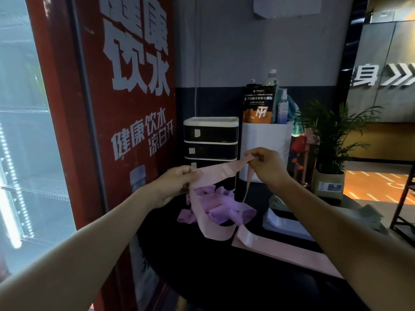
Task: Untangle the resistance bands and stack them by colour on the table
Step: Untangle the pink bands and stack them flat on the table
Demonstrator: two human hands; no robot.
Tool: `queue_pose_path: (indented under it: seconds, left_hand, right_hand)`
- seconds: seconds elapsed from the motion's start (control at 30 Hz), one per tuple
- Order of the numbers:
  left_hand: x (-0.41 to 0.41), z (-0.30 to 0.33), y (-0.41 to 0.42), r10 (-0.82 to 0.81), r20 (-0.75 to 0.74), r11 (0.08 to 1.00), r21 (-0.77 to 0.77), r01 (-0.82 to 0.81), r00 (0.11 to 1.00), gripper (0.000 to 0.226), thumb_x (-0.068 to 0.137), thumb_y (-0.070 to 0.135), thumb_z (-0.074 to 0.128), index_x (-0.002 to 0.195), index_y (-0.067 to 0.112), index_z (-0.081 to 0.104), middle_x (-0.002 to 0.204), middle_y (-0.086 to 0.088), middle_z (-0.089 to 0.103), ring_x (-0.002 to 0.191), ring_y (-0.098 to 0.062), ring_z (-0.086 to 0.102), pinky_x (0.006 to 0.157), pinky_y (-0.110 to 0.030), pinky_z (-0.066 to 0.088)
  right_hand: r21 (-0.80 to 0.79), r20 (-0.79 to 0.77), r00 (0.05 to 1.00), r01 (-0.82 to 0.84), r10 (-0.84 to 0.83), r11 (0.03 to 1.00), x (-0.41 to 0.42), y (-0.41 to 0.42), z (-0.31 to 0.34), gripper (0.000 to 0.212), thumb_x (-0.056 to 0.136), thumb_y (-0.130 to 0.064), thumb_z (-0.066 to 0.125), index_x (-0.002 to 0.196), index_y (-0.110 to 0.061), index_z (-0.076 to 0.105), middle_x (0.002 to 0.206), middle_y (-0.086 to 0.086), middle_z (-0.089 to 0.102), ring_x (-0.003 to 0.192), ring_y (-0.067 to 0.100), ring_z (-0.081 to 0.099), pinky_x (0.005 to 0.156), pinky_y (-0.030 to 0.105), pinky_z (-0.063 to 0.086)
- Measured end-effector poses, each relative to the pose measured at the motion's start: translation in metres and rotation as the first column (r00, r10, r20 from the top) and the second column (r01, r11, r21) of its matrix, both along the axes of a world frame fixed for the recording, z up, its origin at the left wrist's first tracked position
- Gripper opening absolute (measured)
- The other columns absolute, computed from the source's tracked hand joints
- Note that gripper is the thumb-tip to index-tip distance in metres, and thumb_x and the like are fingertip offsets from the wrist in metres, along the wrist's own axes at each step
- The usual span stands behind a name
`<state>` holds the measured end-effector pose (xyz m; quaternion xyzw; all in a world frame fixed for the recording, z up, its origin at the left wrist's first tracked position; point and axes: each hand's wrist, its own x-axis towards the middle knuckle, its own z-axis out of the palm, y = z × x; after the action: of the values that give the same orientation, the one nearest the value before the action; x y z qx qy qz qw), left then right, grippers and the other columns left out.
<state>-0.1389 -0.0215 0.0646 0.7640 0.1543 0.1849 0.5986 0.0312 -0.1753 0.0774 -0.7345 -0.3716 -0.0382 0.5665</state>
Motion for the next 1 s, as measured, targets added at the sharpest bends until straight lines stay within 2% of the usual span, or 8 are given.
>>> queue_pose_path:
  seconds: [0.13,0.23,0.37,0.5,0.57,0.73,0.87,1.0]
  left_hand:
    - [0.001,0.002,0.004,0.048,0.058,0.996,-0.079,-0.044,0.997,0.019,0.095,0.009,0.047,0.081,0.014,0.058,0.072,0.002,0.061,0.059,-0.003,0.058,0.052,-0.012,0.048]
    - [0.001,0.004,0.007,0.065,0.121,0.988,-0.146,-0.047,0.991,0.015,0.094,0.010,0.049,0.085,0.013,0.061,0.080,-0.002,0.059,0.073,-0.010,0.053,0.064,-0.017,0.052]
    - [0.000,0.010,0.010,0.109,0.196,0.983,-0.168,-0.076,0.975,0.015,0.094,0.009,0.050,0.083,0.010,0.061,0.083,-0.008,0.056,0.075,-0.015,0.051,0.078,-0.026,0.047]
    - [-0.003,0.018,0.012,0.237,0.251,0.954,-0.243,-0.176,0.939,0.020,0.093,0.005,0.047,0.077,0.008,0.059,0.077,-0.010,0.058,0.071,-0.018,0.054,0.070,-0.027,0.045]
    - [-0.003,0.019,0.014,0.319,0.247,0.924,-0.295,-0.243,0.915,0.021,0.091,0.004,0.047,0.074,0.007,0.058,0.076,-0.010,0.055,0.072,-0.017,0.053,0.067,-0.028,0.046]
    - [0.000,0.015,0.006,0.394,0.231,0.870,-0.406,-0.280,0.890,0.019,0.089,0.004,0.049,0.071,0.007,0.054,0.076,-0.008,0.052,0.071,-0.017,0.052,0.048,-0.021,0.051]
    - [-0.004,0.015,0.013,0.435,0.258,0.831,-0.484,-0.274,0.863,0.022,0.088,0.005,0.046,0.066,0.010,0.047,0.071,-0.005,0.047,0.066,-0.015,0.050,0.050,-0.024,0.047]
    - [-0.010,0.005,0.027,0.487,0.154,0.820,-0.420,-0.390,0.860,0.024,0.081,0.008,0.050,0.059,0.013,0.045,0.066,-0.004,0.046,0.065,-0.017,0.045,0.059,-0.029,0.040]
  right_hand:
    - [-0.033,0.030,0.999,-0.020,0.021,0.999,0.000,0.001,-0.002,0.025,0.089,0.002,0.048,0.105,-0.006,0.065,0.085,0.004,0.060,0.077,0.016,0.055,0.073,0.024,0.044]
    - [-0.088,0.022,0.998,-0.062,0.064,0.994,0.000,0.003,-0.005,0.025,0.087,0.003,0.049,0.104,-0.007,0.065,0.081,0.001,0.060,0.073,0.013,0.055,0.072,0.023,0.044]
    - [-0.162,0.041,0.994,-0.092,0.100,0.982,-0.004,0.004,-0.009,0.026,0.086,0.003,0.051,0.102,-0.011,0.065,0.093,0.016,0.064,0.080,0.020,0.058,0.076,0.029,0.048]
    - [-0.351,0.244,0.963,-0.026,0.118,0.936,-0.008,-0.001,-0.008,0.026,0.085,-0.003,0.055,0.110,-0.010,0.062,0.098,0.010,0.064,0.085,0.020,0.058,0.065,0.019,0.044]
    - [-0.467,0.340,0.931,0.048,0.129,0.883,-0.009,-0.004,-0.012,0.029,0.082,-0.002,0.055,0.110,-0.008,0.060,0.104,0.010,0.064,0.091,0.024,0.059,0.073,0.027,0.049]
    - [-0.581,0.458,0.886,0.240,0.068,0.778,-0.005,-0.002,-0.028,0.030,0.082,0.000,0.051,0.110,-0.006,0.060,0.109,0.014,0.056,0.098,0.030,0.057,0.078,0.036,0.049]
    - [-0.610,0.469,0.880,0.381,-0.071,0.694,0.003,-0.010,-0.039,0.017,0.085,-0.006,0.046,0.096,-0.005,0.059,0.096,0.012,0.056,0.091,0.033,0.060,0.072,0.037,0.049]
    - [-0.519,0.352,0.916,0.361,-0.191,0.775,0.011,-0.018,-0.041,0.016,0.084,-0.007,0.045,0.092,-0.003,0.058,0.093,0.017,0.062,0.083,0.036,0.061,0.069,0.037,0.051]
